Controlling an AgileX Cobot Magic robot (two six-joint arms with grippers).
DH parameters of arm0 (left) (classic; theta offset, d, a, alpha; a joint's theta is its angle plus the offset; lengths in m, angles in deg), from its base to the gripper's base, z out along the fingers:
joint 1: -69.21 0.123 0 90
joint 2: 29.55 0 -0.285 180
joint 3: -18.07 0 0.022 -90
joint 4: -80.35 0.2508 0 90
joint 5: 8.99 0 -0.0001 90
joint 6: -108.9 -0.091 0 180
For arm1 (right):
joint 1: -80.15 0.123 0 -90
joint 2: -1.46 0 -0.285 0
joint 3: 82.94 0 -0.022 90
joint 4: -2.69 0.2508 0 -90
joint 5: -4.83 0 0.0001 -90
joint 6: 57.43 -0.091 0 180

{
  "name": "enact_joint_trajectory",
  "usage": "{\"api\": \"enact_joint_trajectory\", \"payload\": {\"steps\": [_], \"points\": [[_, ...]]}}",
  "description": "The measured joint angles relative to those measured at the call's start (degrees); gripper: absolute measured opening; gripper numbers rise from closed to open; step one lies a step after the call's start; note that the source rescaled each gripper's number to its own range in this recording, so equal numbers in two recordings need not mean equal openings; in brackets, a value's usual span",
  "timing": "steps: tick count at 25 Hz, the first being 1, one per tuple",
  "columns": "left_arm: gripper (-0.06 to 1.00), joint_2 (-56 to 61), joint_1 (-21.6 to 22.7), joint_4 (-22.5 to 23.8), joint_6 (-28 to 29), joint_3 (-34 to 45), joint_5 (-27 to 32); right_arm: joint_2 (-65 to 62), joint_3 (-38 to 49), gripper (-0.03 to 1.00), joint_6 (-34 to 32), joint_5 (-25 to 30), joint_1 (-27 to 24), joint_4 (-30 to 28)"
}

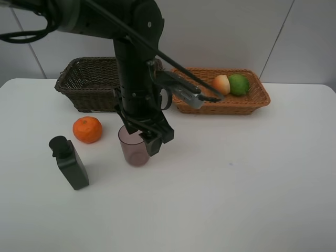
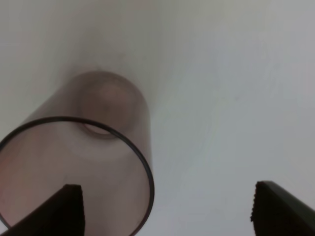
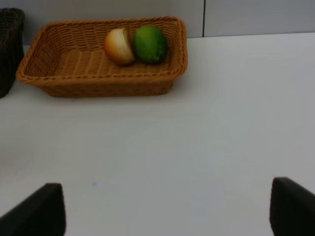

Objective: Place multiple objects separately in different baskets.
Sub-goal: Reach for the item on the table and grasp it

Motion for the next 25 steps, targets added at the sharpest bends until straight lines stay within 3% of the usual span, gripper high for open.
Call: {"api": "enact_joint_trajectory", "payload": {"steps": [25], "points": [[0.89,-4.2,-0.1,2.3,0.1,0.0,-1.5,0.0,0.0,0.9,0.0,0.0,0.0,0.0]]}}
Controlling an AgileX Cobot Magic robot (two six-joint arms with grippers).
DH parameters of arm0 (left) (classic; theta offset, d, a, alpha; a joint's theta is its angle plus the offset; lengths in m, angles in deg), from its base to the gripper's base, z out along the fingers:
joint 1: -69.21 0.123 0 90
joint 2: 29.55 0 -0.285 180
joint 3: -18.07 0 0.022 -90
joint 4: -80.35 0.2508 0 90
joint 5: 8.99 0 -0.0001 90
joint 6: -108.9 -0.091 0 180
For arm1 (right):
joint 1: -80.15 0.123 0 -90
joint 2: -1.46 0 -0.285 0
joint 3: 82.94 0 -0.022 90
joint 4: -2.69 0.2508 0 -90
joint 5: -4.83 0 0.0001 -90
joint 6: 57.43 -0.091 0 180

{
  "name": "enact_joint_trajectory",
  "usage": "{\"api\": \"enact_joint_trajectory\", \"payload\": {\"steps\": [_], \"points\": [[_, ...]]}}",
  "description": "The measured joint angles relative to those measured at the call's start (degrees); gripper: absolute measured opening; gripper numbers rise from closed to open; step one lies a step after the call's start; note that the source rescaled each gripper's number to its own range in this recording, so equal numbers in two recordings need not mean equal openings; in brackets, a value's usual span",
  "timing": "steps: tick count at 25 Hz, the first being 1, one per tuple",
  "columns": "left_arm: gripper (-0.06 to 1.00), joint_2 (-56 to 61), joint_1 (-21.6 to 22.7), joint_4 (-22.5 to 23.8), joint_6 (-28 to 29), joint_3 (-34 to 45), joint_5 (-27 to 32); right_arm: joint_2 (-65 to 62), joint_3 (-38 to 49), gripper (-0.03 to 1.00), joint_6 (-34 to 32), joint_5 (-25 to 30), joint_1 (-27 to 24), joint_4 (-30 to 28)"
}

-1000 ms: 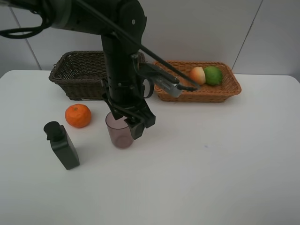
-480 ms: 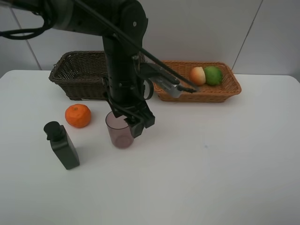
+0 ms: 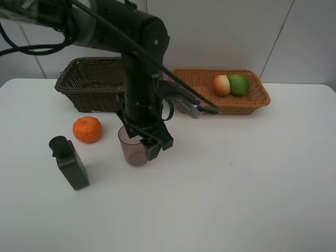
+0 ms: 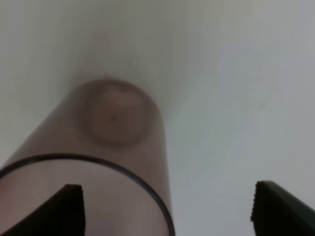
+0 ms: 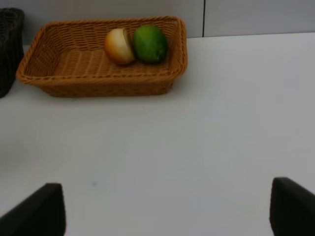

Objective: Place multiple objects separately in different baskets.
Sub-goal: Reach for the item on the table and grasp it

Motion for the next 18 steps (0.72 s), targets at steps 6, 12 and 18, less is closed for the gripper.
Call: {"api": "enact_joint_trajectory", "payload": {"steps": [6,12,18], "points": [[0.89,-2.1,0.0,0.6,0.0,0.0,-1.6,0.0,0.0,0.9,0.0,0.0,0.0,0.0],[0.89,-3.8,0.0,0.6,0.0,0.0,-2.6,0.0,0.0,0.9,0.0,0.0,0.0,0.0],[0.89,-4.6,0.0,0.7,0.0,0.0,-2.7,0.0,0.0,0.9,0.0,0.0,0.0,0.0]]}}
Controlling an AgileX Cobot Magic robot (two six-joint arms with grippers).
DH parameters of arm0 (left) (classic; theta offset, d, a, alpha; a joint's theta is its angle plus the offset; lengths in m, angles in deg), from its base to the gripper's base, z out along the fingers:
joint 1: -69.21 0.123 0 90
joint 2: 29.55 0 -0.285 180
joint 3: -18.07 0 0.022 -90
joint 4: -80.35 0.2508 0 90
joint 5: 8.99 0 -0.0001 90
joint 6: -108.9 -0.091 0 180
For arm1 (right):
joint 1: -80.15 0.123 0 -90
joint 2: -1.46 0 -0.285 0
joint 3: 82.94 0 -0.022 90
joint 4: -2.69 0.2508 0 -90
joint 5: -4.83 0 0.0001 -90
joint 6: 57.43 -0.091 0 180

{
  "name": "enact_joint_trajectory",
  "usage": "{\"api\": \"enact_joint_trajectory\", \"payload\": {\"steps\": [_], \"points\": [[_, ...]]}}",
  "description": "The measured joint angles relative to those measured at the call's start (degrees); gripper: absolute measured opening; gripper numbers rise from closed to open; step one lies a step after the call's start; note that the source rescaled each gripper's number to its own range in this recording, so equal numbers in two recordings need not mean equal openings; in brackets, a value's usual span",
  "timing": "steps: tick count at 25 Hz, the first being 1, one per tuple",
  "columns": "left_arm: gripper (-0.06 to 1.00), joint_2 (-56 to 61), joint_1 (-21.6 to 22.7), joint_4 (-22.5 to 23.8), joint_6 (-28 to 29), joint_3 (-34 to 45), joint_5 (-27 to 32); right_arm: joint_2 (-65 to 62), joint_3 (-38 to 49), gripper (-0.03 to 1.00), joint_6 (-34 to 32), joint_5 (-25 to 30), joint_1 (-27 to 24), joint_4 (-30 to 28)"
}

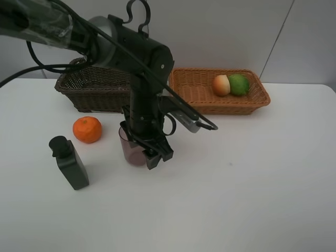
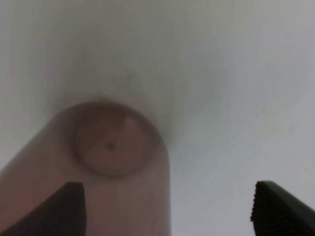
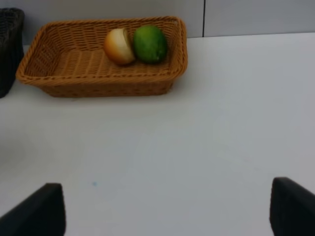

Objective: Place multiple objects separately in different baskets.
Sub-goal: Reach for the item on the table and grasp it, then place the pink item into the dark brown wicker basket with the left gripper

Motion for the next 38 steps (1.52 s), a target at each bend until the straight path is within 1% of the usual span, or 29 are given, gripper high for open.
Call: {"api": "enact_joint_trajectory", "payload": {"steps": [5,7,9,12,13,16,18,19,38], "points": [[0.88,0.0,0.0,0.1,0.0,0.0,0.0,0.0,0.0,0.9,0.0,0.0,0.0,0.0],[0.84,0.0,0.0,0.1,0.0,0.0,0.0,0.0,0.0,0.9,0.0,0.0,0.0,0.0],[0.76,0.0,0.0,0.1,0.0,0.0,0.0,0.0,0.0,0.9,0.0,0.0,0.0,0.0],[0.6,0.0,0.0,0.1,0.0,0.0,0.1,0.0,0.0,0.9,0.0,0.0,0.0,0.0],[0.53,0.0,-0.1,0.1,0.0,0.0,0.1,0.0,0.0,0.9,0.0,0.0,0.0,0.0],[0.24,0.0,-0.4,0.1,0.0,0.0,0.4,0.0,0.0,0.9,0.0,0.0,0.0,0.0],[0.02,0.0,-0.6,0.1,0.0,0.0,0.5,0.0,0.0,0.9,0.0,0.0,0.0,0.0],[0.0,0.0,-0.7,0.1,0.0,0.0,0.7,0.0,0.0,0.9,0.0,0.0,0.0,0.0],[0.0,0.0,-0.7,0.1,1.0,0.0,1.3,0.0,0.0,0.9,0.0,0.0,0.0,0.0]]}}
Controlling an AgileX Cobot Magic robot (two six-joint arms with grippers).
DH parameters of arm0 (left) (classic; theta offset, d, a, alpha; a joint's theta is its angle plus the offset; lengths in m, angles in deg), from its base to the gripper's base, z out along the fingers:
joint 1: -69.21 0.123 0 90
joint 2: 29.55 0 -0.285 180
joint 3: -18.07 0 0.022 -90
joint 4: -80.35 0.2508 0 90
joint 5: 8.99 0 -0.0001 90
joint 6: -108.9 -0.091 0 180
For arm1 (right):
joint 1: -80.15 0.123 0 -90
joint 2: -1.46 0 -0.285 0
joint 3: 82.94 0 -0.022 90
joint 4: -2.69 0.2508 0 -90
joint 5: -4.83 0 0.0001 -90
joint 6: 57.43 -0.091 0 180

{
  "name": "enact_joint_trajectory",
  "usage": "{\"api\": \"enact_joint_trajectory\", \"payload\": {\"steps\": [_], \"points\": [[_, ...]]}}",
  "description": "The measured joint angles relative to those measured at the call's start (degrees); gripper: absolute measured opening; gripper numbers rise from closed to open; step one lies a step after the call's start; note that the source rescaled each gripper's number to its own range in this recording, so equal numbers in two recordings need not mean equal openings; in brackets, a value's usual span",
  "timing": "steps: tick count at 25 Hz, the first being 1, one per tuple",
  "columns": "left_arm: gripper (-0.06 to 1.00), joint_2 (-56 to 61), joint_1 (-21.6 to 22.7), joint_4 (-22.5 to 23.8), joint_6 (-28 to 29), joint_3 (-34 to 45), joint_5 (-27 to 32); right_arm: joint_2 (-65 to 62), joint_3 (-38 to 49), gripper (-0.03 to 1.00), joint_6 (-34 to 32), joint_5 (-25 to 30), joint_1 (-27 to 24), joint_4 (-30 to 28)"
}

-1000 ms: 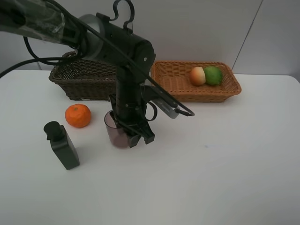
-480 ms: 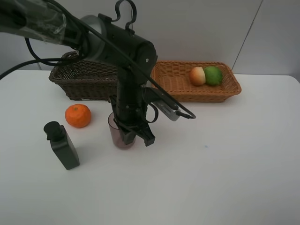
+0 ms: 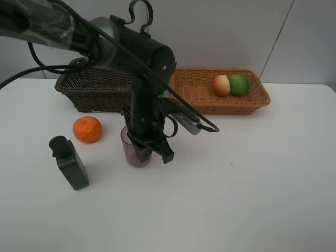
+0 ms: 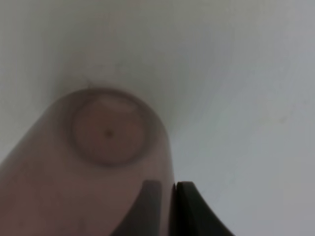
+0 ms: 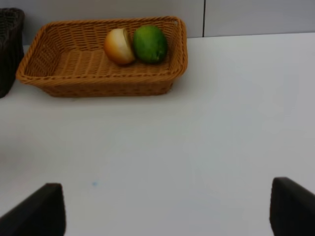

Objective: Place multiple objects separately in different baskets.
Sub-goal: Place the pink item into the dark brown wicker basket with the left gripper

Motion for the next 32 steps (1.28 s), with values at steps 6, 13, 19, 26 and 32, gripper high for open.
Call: {"api": "enact_joint_trajectory", "payload": {"steps": [6,13,19,26,32], "points": [[0.0,0.0,-0.2,0.1,0.0,0.0,0.0,0.0,0.0,0.9,0.0,0.0,0.0,0.0],[0.0,0.5,-0.6,0.1,0.0,0.0,0.0,0.0,0.0,0.9,0.0,0.0,0.0,0.0],[0.0,3.0,-0.6,0.6,0.0,0.0,0.3,0.0,0.0,0.9,0.0,0.0,0.0,0.0],[0.0,6.9,-0.6,4.3,0.0,0.0,1.8,0.0,0.0,0.9,0.0,0.0,0.0,0.0],[0.0,10.8,-0.6,6.0,0.0,0.0,2.0,0.0,0.0,0.9,0.0,0.0,0.0,0.0]]}}
